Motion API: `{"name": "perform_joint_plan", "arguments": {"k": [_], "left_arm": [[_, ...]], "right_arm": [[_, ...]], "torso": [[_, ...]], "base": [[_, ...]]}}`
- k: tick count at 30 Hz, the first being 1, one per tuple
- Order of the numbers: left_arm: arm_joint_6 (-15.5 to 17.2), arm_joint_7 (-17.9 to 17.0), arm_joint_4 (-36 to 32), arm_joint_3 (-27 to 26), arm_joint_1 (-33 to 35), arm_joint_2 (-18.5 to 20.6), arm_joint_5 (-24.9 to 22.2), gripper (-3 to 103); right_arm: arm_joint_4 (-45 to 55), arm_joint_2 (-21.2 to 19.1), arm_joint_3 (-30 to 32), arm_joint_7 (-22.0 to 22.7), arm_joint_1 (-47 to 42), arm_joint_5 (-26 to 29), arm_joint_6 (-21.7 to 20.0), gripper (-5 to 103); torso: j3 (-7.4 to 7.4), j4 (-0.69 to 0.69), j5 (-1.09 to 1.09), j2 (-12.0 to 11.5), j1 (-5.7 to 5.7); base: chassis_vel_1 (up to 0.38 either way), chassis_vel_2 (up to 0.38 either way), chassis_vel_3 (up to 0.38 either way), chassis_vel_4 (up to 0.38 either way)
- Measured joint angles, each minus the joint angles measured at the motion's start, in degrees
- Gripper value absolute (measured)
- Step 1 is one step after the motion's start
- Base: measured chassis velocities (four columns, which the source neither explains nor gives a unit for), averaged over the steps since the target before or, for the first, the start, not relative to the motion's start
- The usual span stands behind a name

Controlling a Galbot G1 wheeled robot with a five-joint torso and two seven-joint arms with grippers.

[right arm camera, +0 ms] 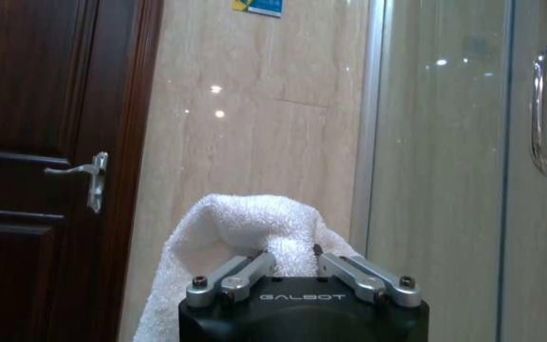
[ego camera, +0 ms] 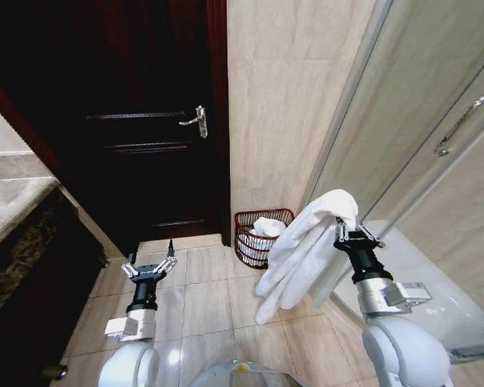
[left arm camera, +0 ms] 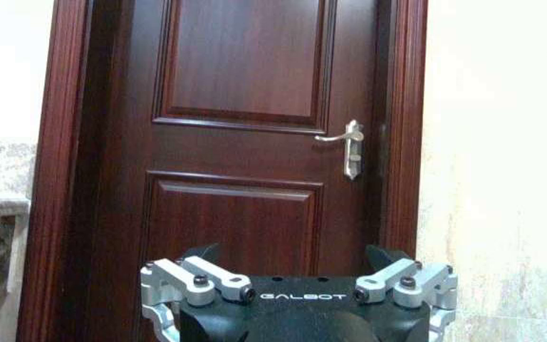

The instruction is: Discard the used towel into the hamper.

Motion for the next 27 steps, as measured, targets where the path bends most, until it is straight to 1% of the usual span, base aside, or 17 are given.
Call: {"name": "perform_joint_plan", "arguments": {"k": [13,19,27], "left_arm": [[0.09,-0.01,-0.15,0.17,0.06,-0.17,0.19,100],[0.06,-0.27,-0.25,0.14,0.01,-0.33,0.43,100],[-0.07,-0.77,-0.47,0.62,-0.01,-0.87,1.77,100]], "right_arm": [[0.0,0.3,-0.33,0.2,0.09,0.01,-0.09,7],[0.0,0.38,-0.66,1.21,-0.12,1.34,-0.9,7],[0.0,0.33,0.91,1.02,-0.5,2.63,-0.24,7]], "torso": [[1.95,0.0,0.0,3.41,1.47],[2.88,0.0,0.0,5.08,2.21],[3.85,0.0,0.0,6.91,3.05]], "base": [[0.0,0.0,0.0,0.0],[0.0,0.0,0.0,0.0],[0.0,0.0,0.0,0.0]]}}
